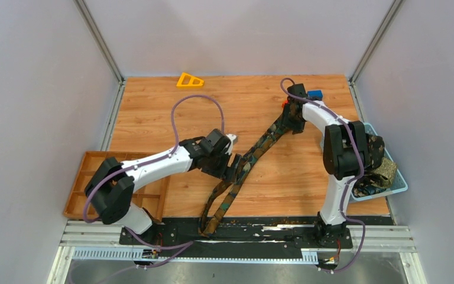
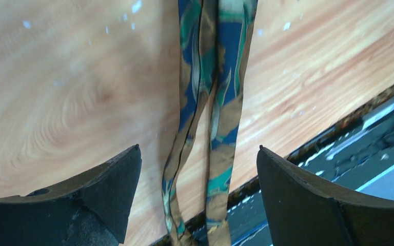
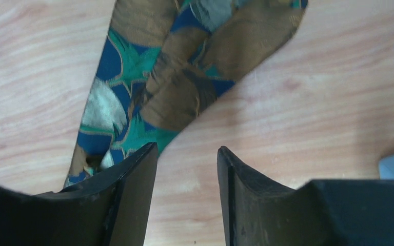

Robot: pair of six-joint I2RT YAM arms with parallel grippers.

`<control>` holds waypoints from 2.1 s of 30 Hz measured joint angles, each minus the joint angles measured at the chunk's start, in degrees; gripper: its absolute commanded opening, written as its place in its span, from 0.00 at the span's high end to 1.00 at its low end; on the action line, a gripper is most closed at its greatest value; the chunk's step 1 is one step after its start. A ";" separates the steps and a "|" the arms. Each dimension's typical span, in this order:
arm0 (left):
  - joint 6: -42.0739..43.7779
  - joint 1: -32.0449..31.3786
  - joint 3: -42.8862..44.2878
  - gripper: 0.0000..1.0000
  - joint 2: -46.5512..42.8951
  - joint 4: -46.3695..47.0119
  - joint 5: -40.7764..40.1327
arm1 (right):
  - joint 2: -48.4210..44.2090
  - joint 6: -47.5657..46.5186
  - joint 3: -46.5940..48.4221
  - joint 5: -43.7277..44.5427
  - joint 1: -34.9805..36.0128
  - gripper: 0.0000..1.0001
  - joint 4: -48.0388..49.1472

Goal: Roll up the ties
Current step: Flatten out the tie at the center of the board.

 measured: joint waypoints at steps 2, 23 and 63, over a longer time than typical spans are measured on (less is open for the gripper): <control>0.15 -1.88 -3.21 0.13 -3.04 0.22 -1.42 | 2.56 -0.52 2.47 0.11 -0.31 0.52 -0.11; -0.72 -12.92 -13.14 0.29 -9.70 -0.42 -9.55 | 13.00 -1.25 15.34 2.93 -2.08 0.59 -2.49; -5.25 -25.00 -5.95 0.73 4.76 -2.03 -17.29 | 7.41 -0.52 4.68 -1.11 -9.11 0.69 4.74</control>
